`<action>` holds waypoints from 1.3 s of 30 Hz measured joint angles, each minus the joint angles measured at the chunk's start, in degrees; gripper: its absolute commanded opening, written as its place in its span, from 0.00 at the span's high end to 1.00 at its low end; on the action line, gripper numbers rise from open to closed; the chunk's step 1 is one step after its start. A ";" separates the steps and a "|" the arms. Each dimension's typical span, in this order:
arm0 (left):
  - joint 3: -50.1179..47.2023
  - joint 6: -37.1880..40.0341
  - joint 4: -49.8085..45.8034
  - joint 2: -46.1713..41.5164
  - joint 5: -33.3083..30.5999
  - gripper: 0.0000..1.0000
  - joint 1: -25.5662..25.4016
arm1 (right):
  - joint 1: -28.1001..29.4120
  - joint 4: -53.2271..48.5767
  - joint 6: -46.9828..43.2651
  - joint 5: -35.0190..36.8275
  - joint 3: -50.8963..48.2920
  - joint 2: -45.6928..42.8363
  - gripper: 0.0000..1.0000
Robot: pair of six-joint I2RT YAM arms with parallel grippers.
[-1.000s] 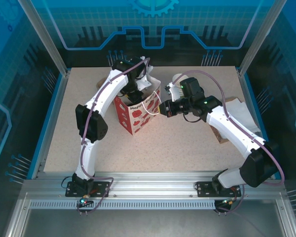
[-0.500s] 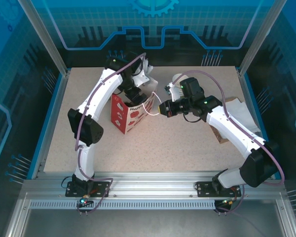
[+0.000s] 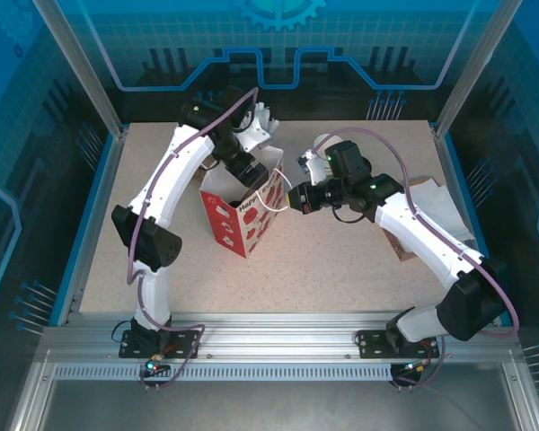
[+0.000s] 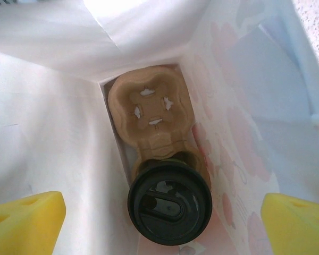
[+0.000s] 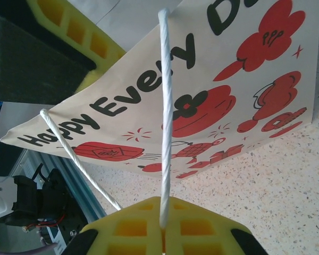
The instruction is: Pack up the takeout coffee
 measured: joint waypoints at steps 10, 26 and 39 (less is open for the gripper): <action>-8.94 -7.93 14.05 -15.74 2.60 0.08 0.00 | 0.04 0.00 0.35 0.87 0.70 0.00 0.58; -57.11 -36.06 54.01 -50.69 7.17 0.13 0.00 | -1.51 0.46 1.46 5.16 10.40 -3.02 0.12; -67.19 -38.25 57.90 -63.10 -5.44 0.14 2.49 | -10.67 -2.82 -3.21 15.13 8.87 -5.46 0.14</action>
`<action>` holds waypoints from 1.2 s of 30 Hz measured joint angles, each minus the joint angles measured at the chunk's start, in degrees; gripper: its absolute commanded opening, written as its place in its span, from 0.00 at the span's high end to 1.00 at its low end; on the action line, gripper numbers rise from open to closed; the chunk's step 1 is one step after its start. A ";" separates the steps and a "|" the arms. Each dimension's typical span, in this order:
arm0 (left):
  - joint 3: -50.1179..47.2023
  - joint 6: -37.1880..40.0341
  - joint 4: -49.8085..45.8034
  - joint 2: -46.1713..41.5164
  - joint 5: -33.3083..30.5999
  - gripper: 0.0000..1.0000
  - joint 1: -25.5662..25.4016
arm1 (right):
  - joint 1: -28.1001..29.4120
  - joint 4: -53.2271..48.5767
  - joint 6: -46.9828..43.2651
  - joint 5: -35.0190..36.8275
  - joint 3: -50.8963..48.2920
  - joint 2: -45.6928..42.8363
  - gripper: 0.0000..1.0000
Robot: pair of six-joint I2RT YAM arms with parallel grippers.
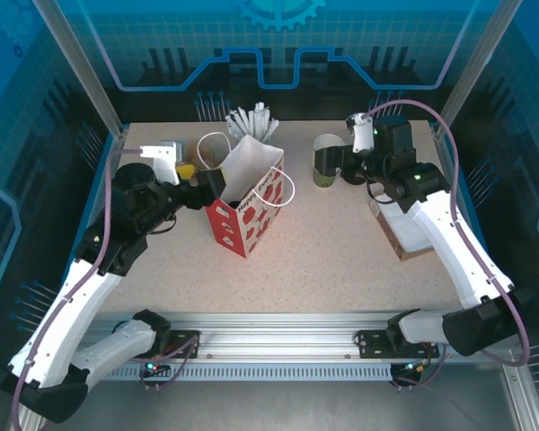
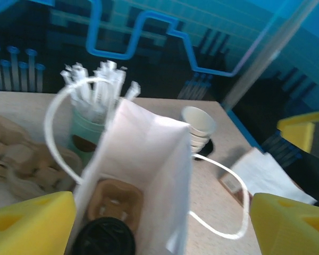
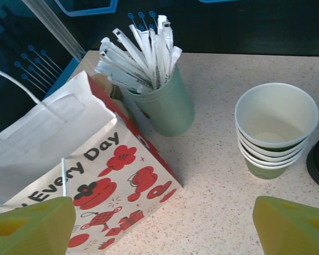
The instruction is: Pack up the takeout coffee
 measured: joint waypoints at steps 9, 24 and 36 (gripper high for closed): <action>9.79 -2.36 2.16 17.44 5.68 0.26 18.27 | 1.16 4.48 -0.31 -2.14 1.86 7.06 0.15; 34.32 -5.01 5.57 55.23 22.69 0.43 23.08 | 1.14 4.28 -1.29 -1.90 7.67 11.15 0.18; 55.43 -2.82 1.14 73.13 28.15 0.59 20.57 | 1.14 2.29 -1.27 -1.07 8.15 11.78 0.20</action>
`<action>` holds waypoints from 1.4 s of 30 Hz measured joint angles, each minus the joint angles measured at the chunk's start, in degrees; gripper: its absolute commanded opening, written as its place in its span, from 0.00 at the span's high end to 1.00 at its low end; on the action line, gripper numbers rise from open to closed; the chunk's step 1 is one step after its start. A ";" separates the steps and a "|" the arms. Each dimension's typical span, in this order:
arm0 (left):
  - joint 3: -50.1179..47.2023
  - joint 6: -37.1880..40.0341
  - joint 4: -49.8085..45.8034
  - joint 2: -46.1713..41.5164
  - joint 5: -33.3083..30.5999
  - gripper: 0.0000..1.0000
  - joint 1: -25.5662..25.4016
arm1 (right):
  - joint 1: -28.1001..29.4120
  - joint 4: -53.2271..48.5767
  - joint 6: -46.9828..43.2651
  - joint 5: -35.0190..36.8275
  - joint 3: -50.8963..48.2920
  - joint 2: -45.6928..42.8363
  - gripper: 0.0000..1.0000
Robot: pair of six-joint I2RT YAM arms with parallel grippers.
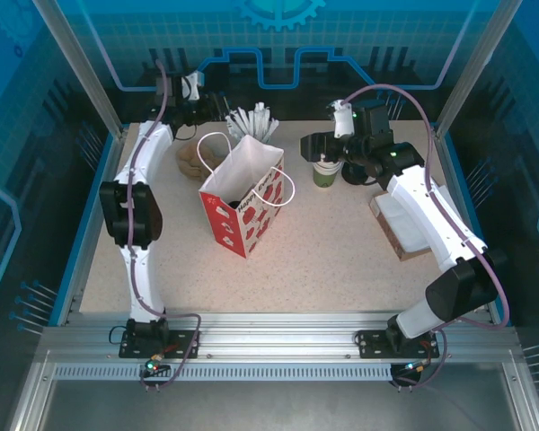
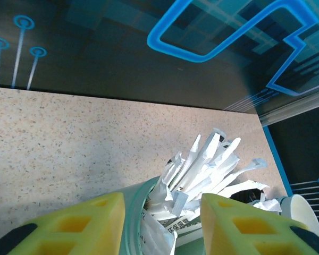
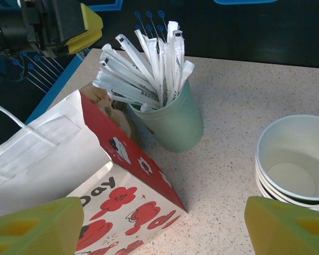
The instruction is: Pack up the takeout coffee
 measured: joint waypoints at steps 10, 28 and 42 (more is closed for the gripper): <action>0.44 1.70 -3.80 0.61 1.73 0.77 -0.57 | 0.00 -0.11 0.02 -0.09 0.00 1.73 0.21; 0.55 2.56 -4.83 0.90 3.45 0.99 -0.57 | 0.02 -0.35 0.04 -0.46 0.24 3.06 0.23; 1.95 3.02 -4.85 0.87 3.43 1.00 -0.33 | 0.02 -0.50 0.17 -0.48 0.24 3.26 0.24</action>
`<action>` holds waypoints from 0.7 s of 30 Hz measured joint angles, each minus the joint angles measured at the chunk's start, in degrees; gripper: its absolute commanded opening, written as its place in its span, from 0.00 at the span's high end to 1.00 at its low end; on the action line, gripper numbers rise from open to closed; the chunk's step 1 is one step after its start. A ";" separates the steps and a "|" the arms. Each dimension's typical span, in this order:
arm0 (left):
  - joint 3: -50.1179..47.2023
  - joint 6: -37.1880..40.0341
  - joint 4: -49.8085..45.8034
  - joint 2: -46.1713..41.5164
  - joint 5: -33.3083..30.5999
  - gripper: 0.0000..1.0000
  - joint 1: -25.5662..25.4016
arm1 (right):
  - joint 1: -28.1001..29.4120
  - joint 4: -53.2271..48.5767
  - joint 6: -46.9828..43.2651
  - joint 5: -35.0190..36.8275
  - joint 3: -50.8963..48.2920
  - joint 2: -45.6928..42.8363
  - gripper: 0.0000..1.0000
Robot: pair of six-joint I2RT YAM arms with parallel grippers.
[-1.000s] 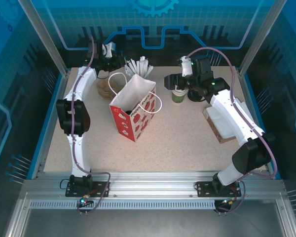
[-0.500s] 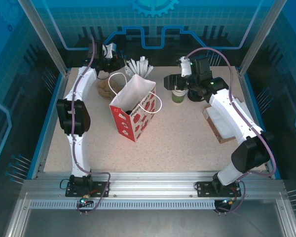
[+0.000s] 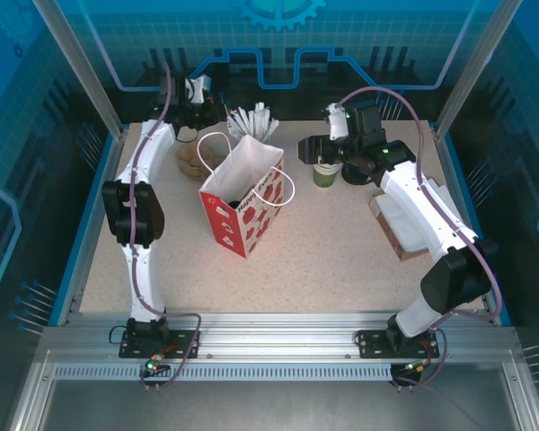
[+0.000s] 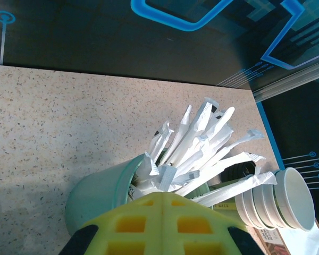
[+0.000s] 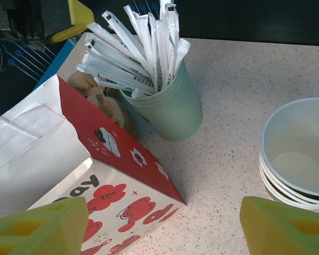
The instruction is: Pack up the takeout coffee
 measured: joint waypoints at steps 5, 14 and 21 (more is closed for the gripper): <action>0.24 1.09 -0.59 -1.57 0.00 1.00 0.39 | 0.00 0.00 0.00 0.00 0.00 0.00 0.24; 0.28 3.41 -1.68 -9.79 -0.26 1.00 0.63 | 0.00 -0.04 0.00 0.00 0.00 0.00 0.24; -0.76 5.42 -2.38 -24.09 -2.34 1.00 0.55 | 0.00 -0.70 -0.31 0.02 0.42 -0.74 0.24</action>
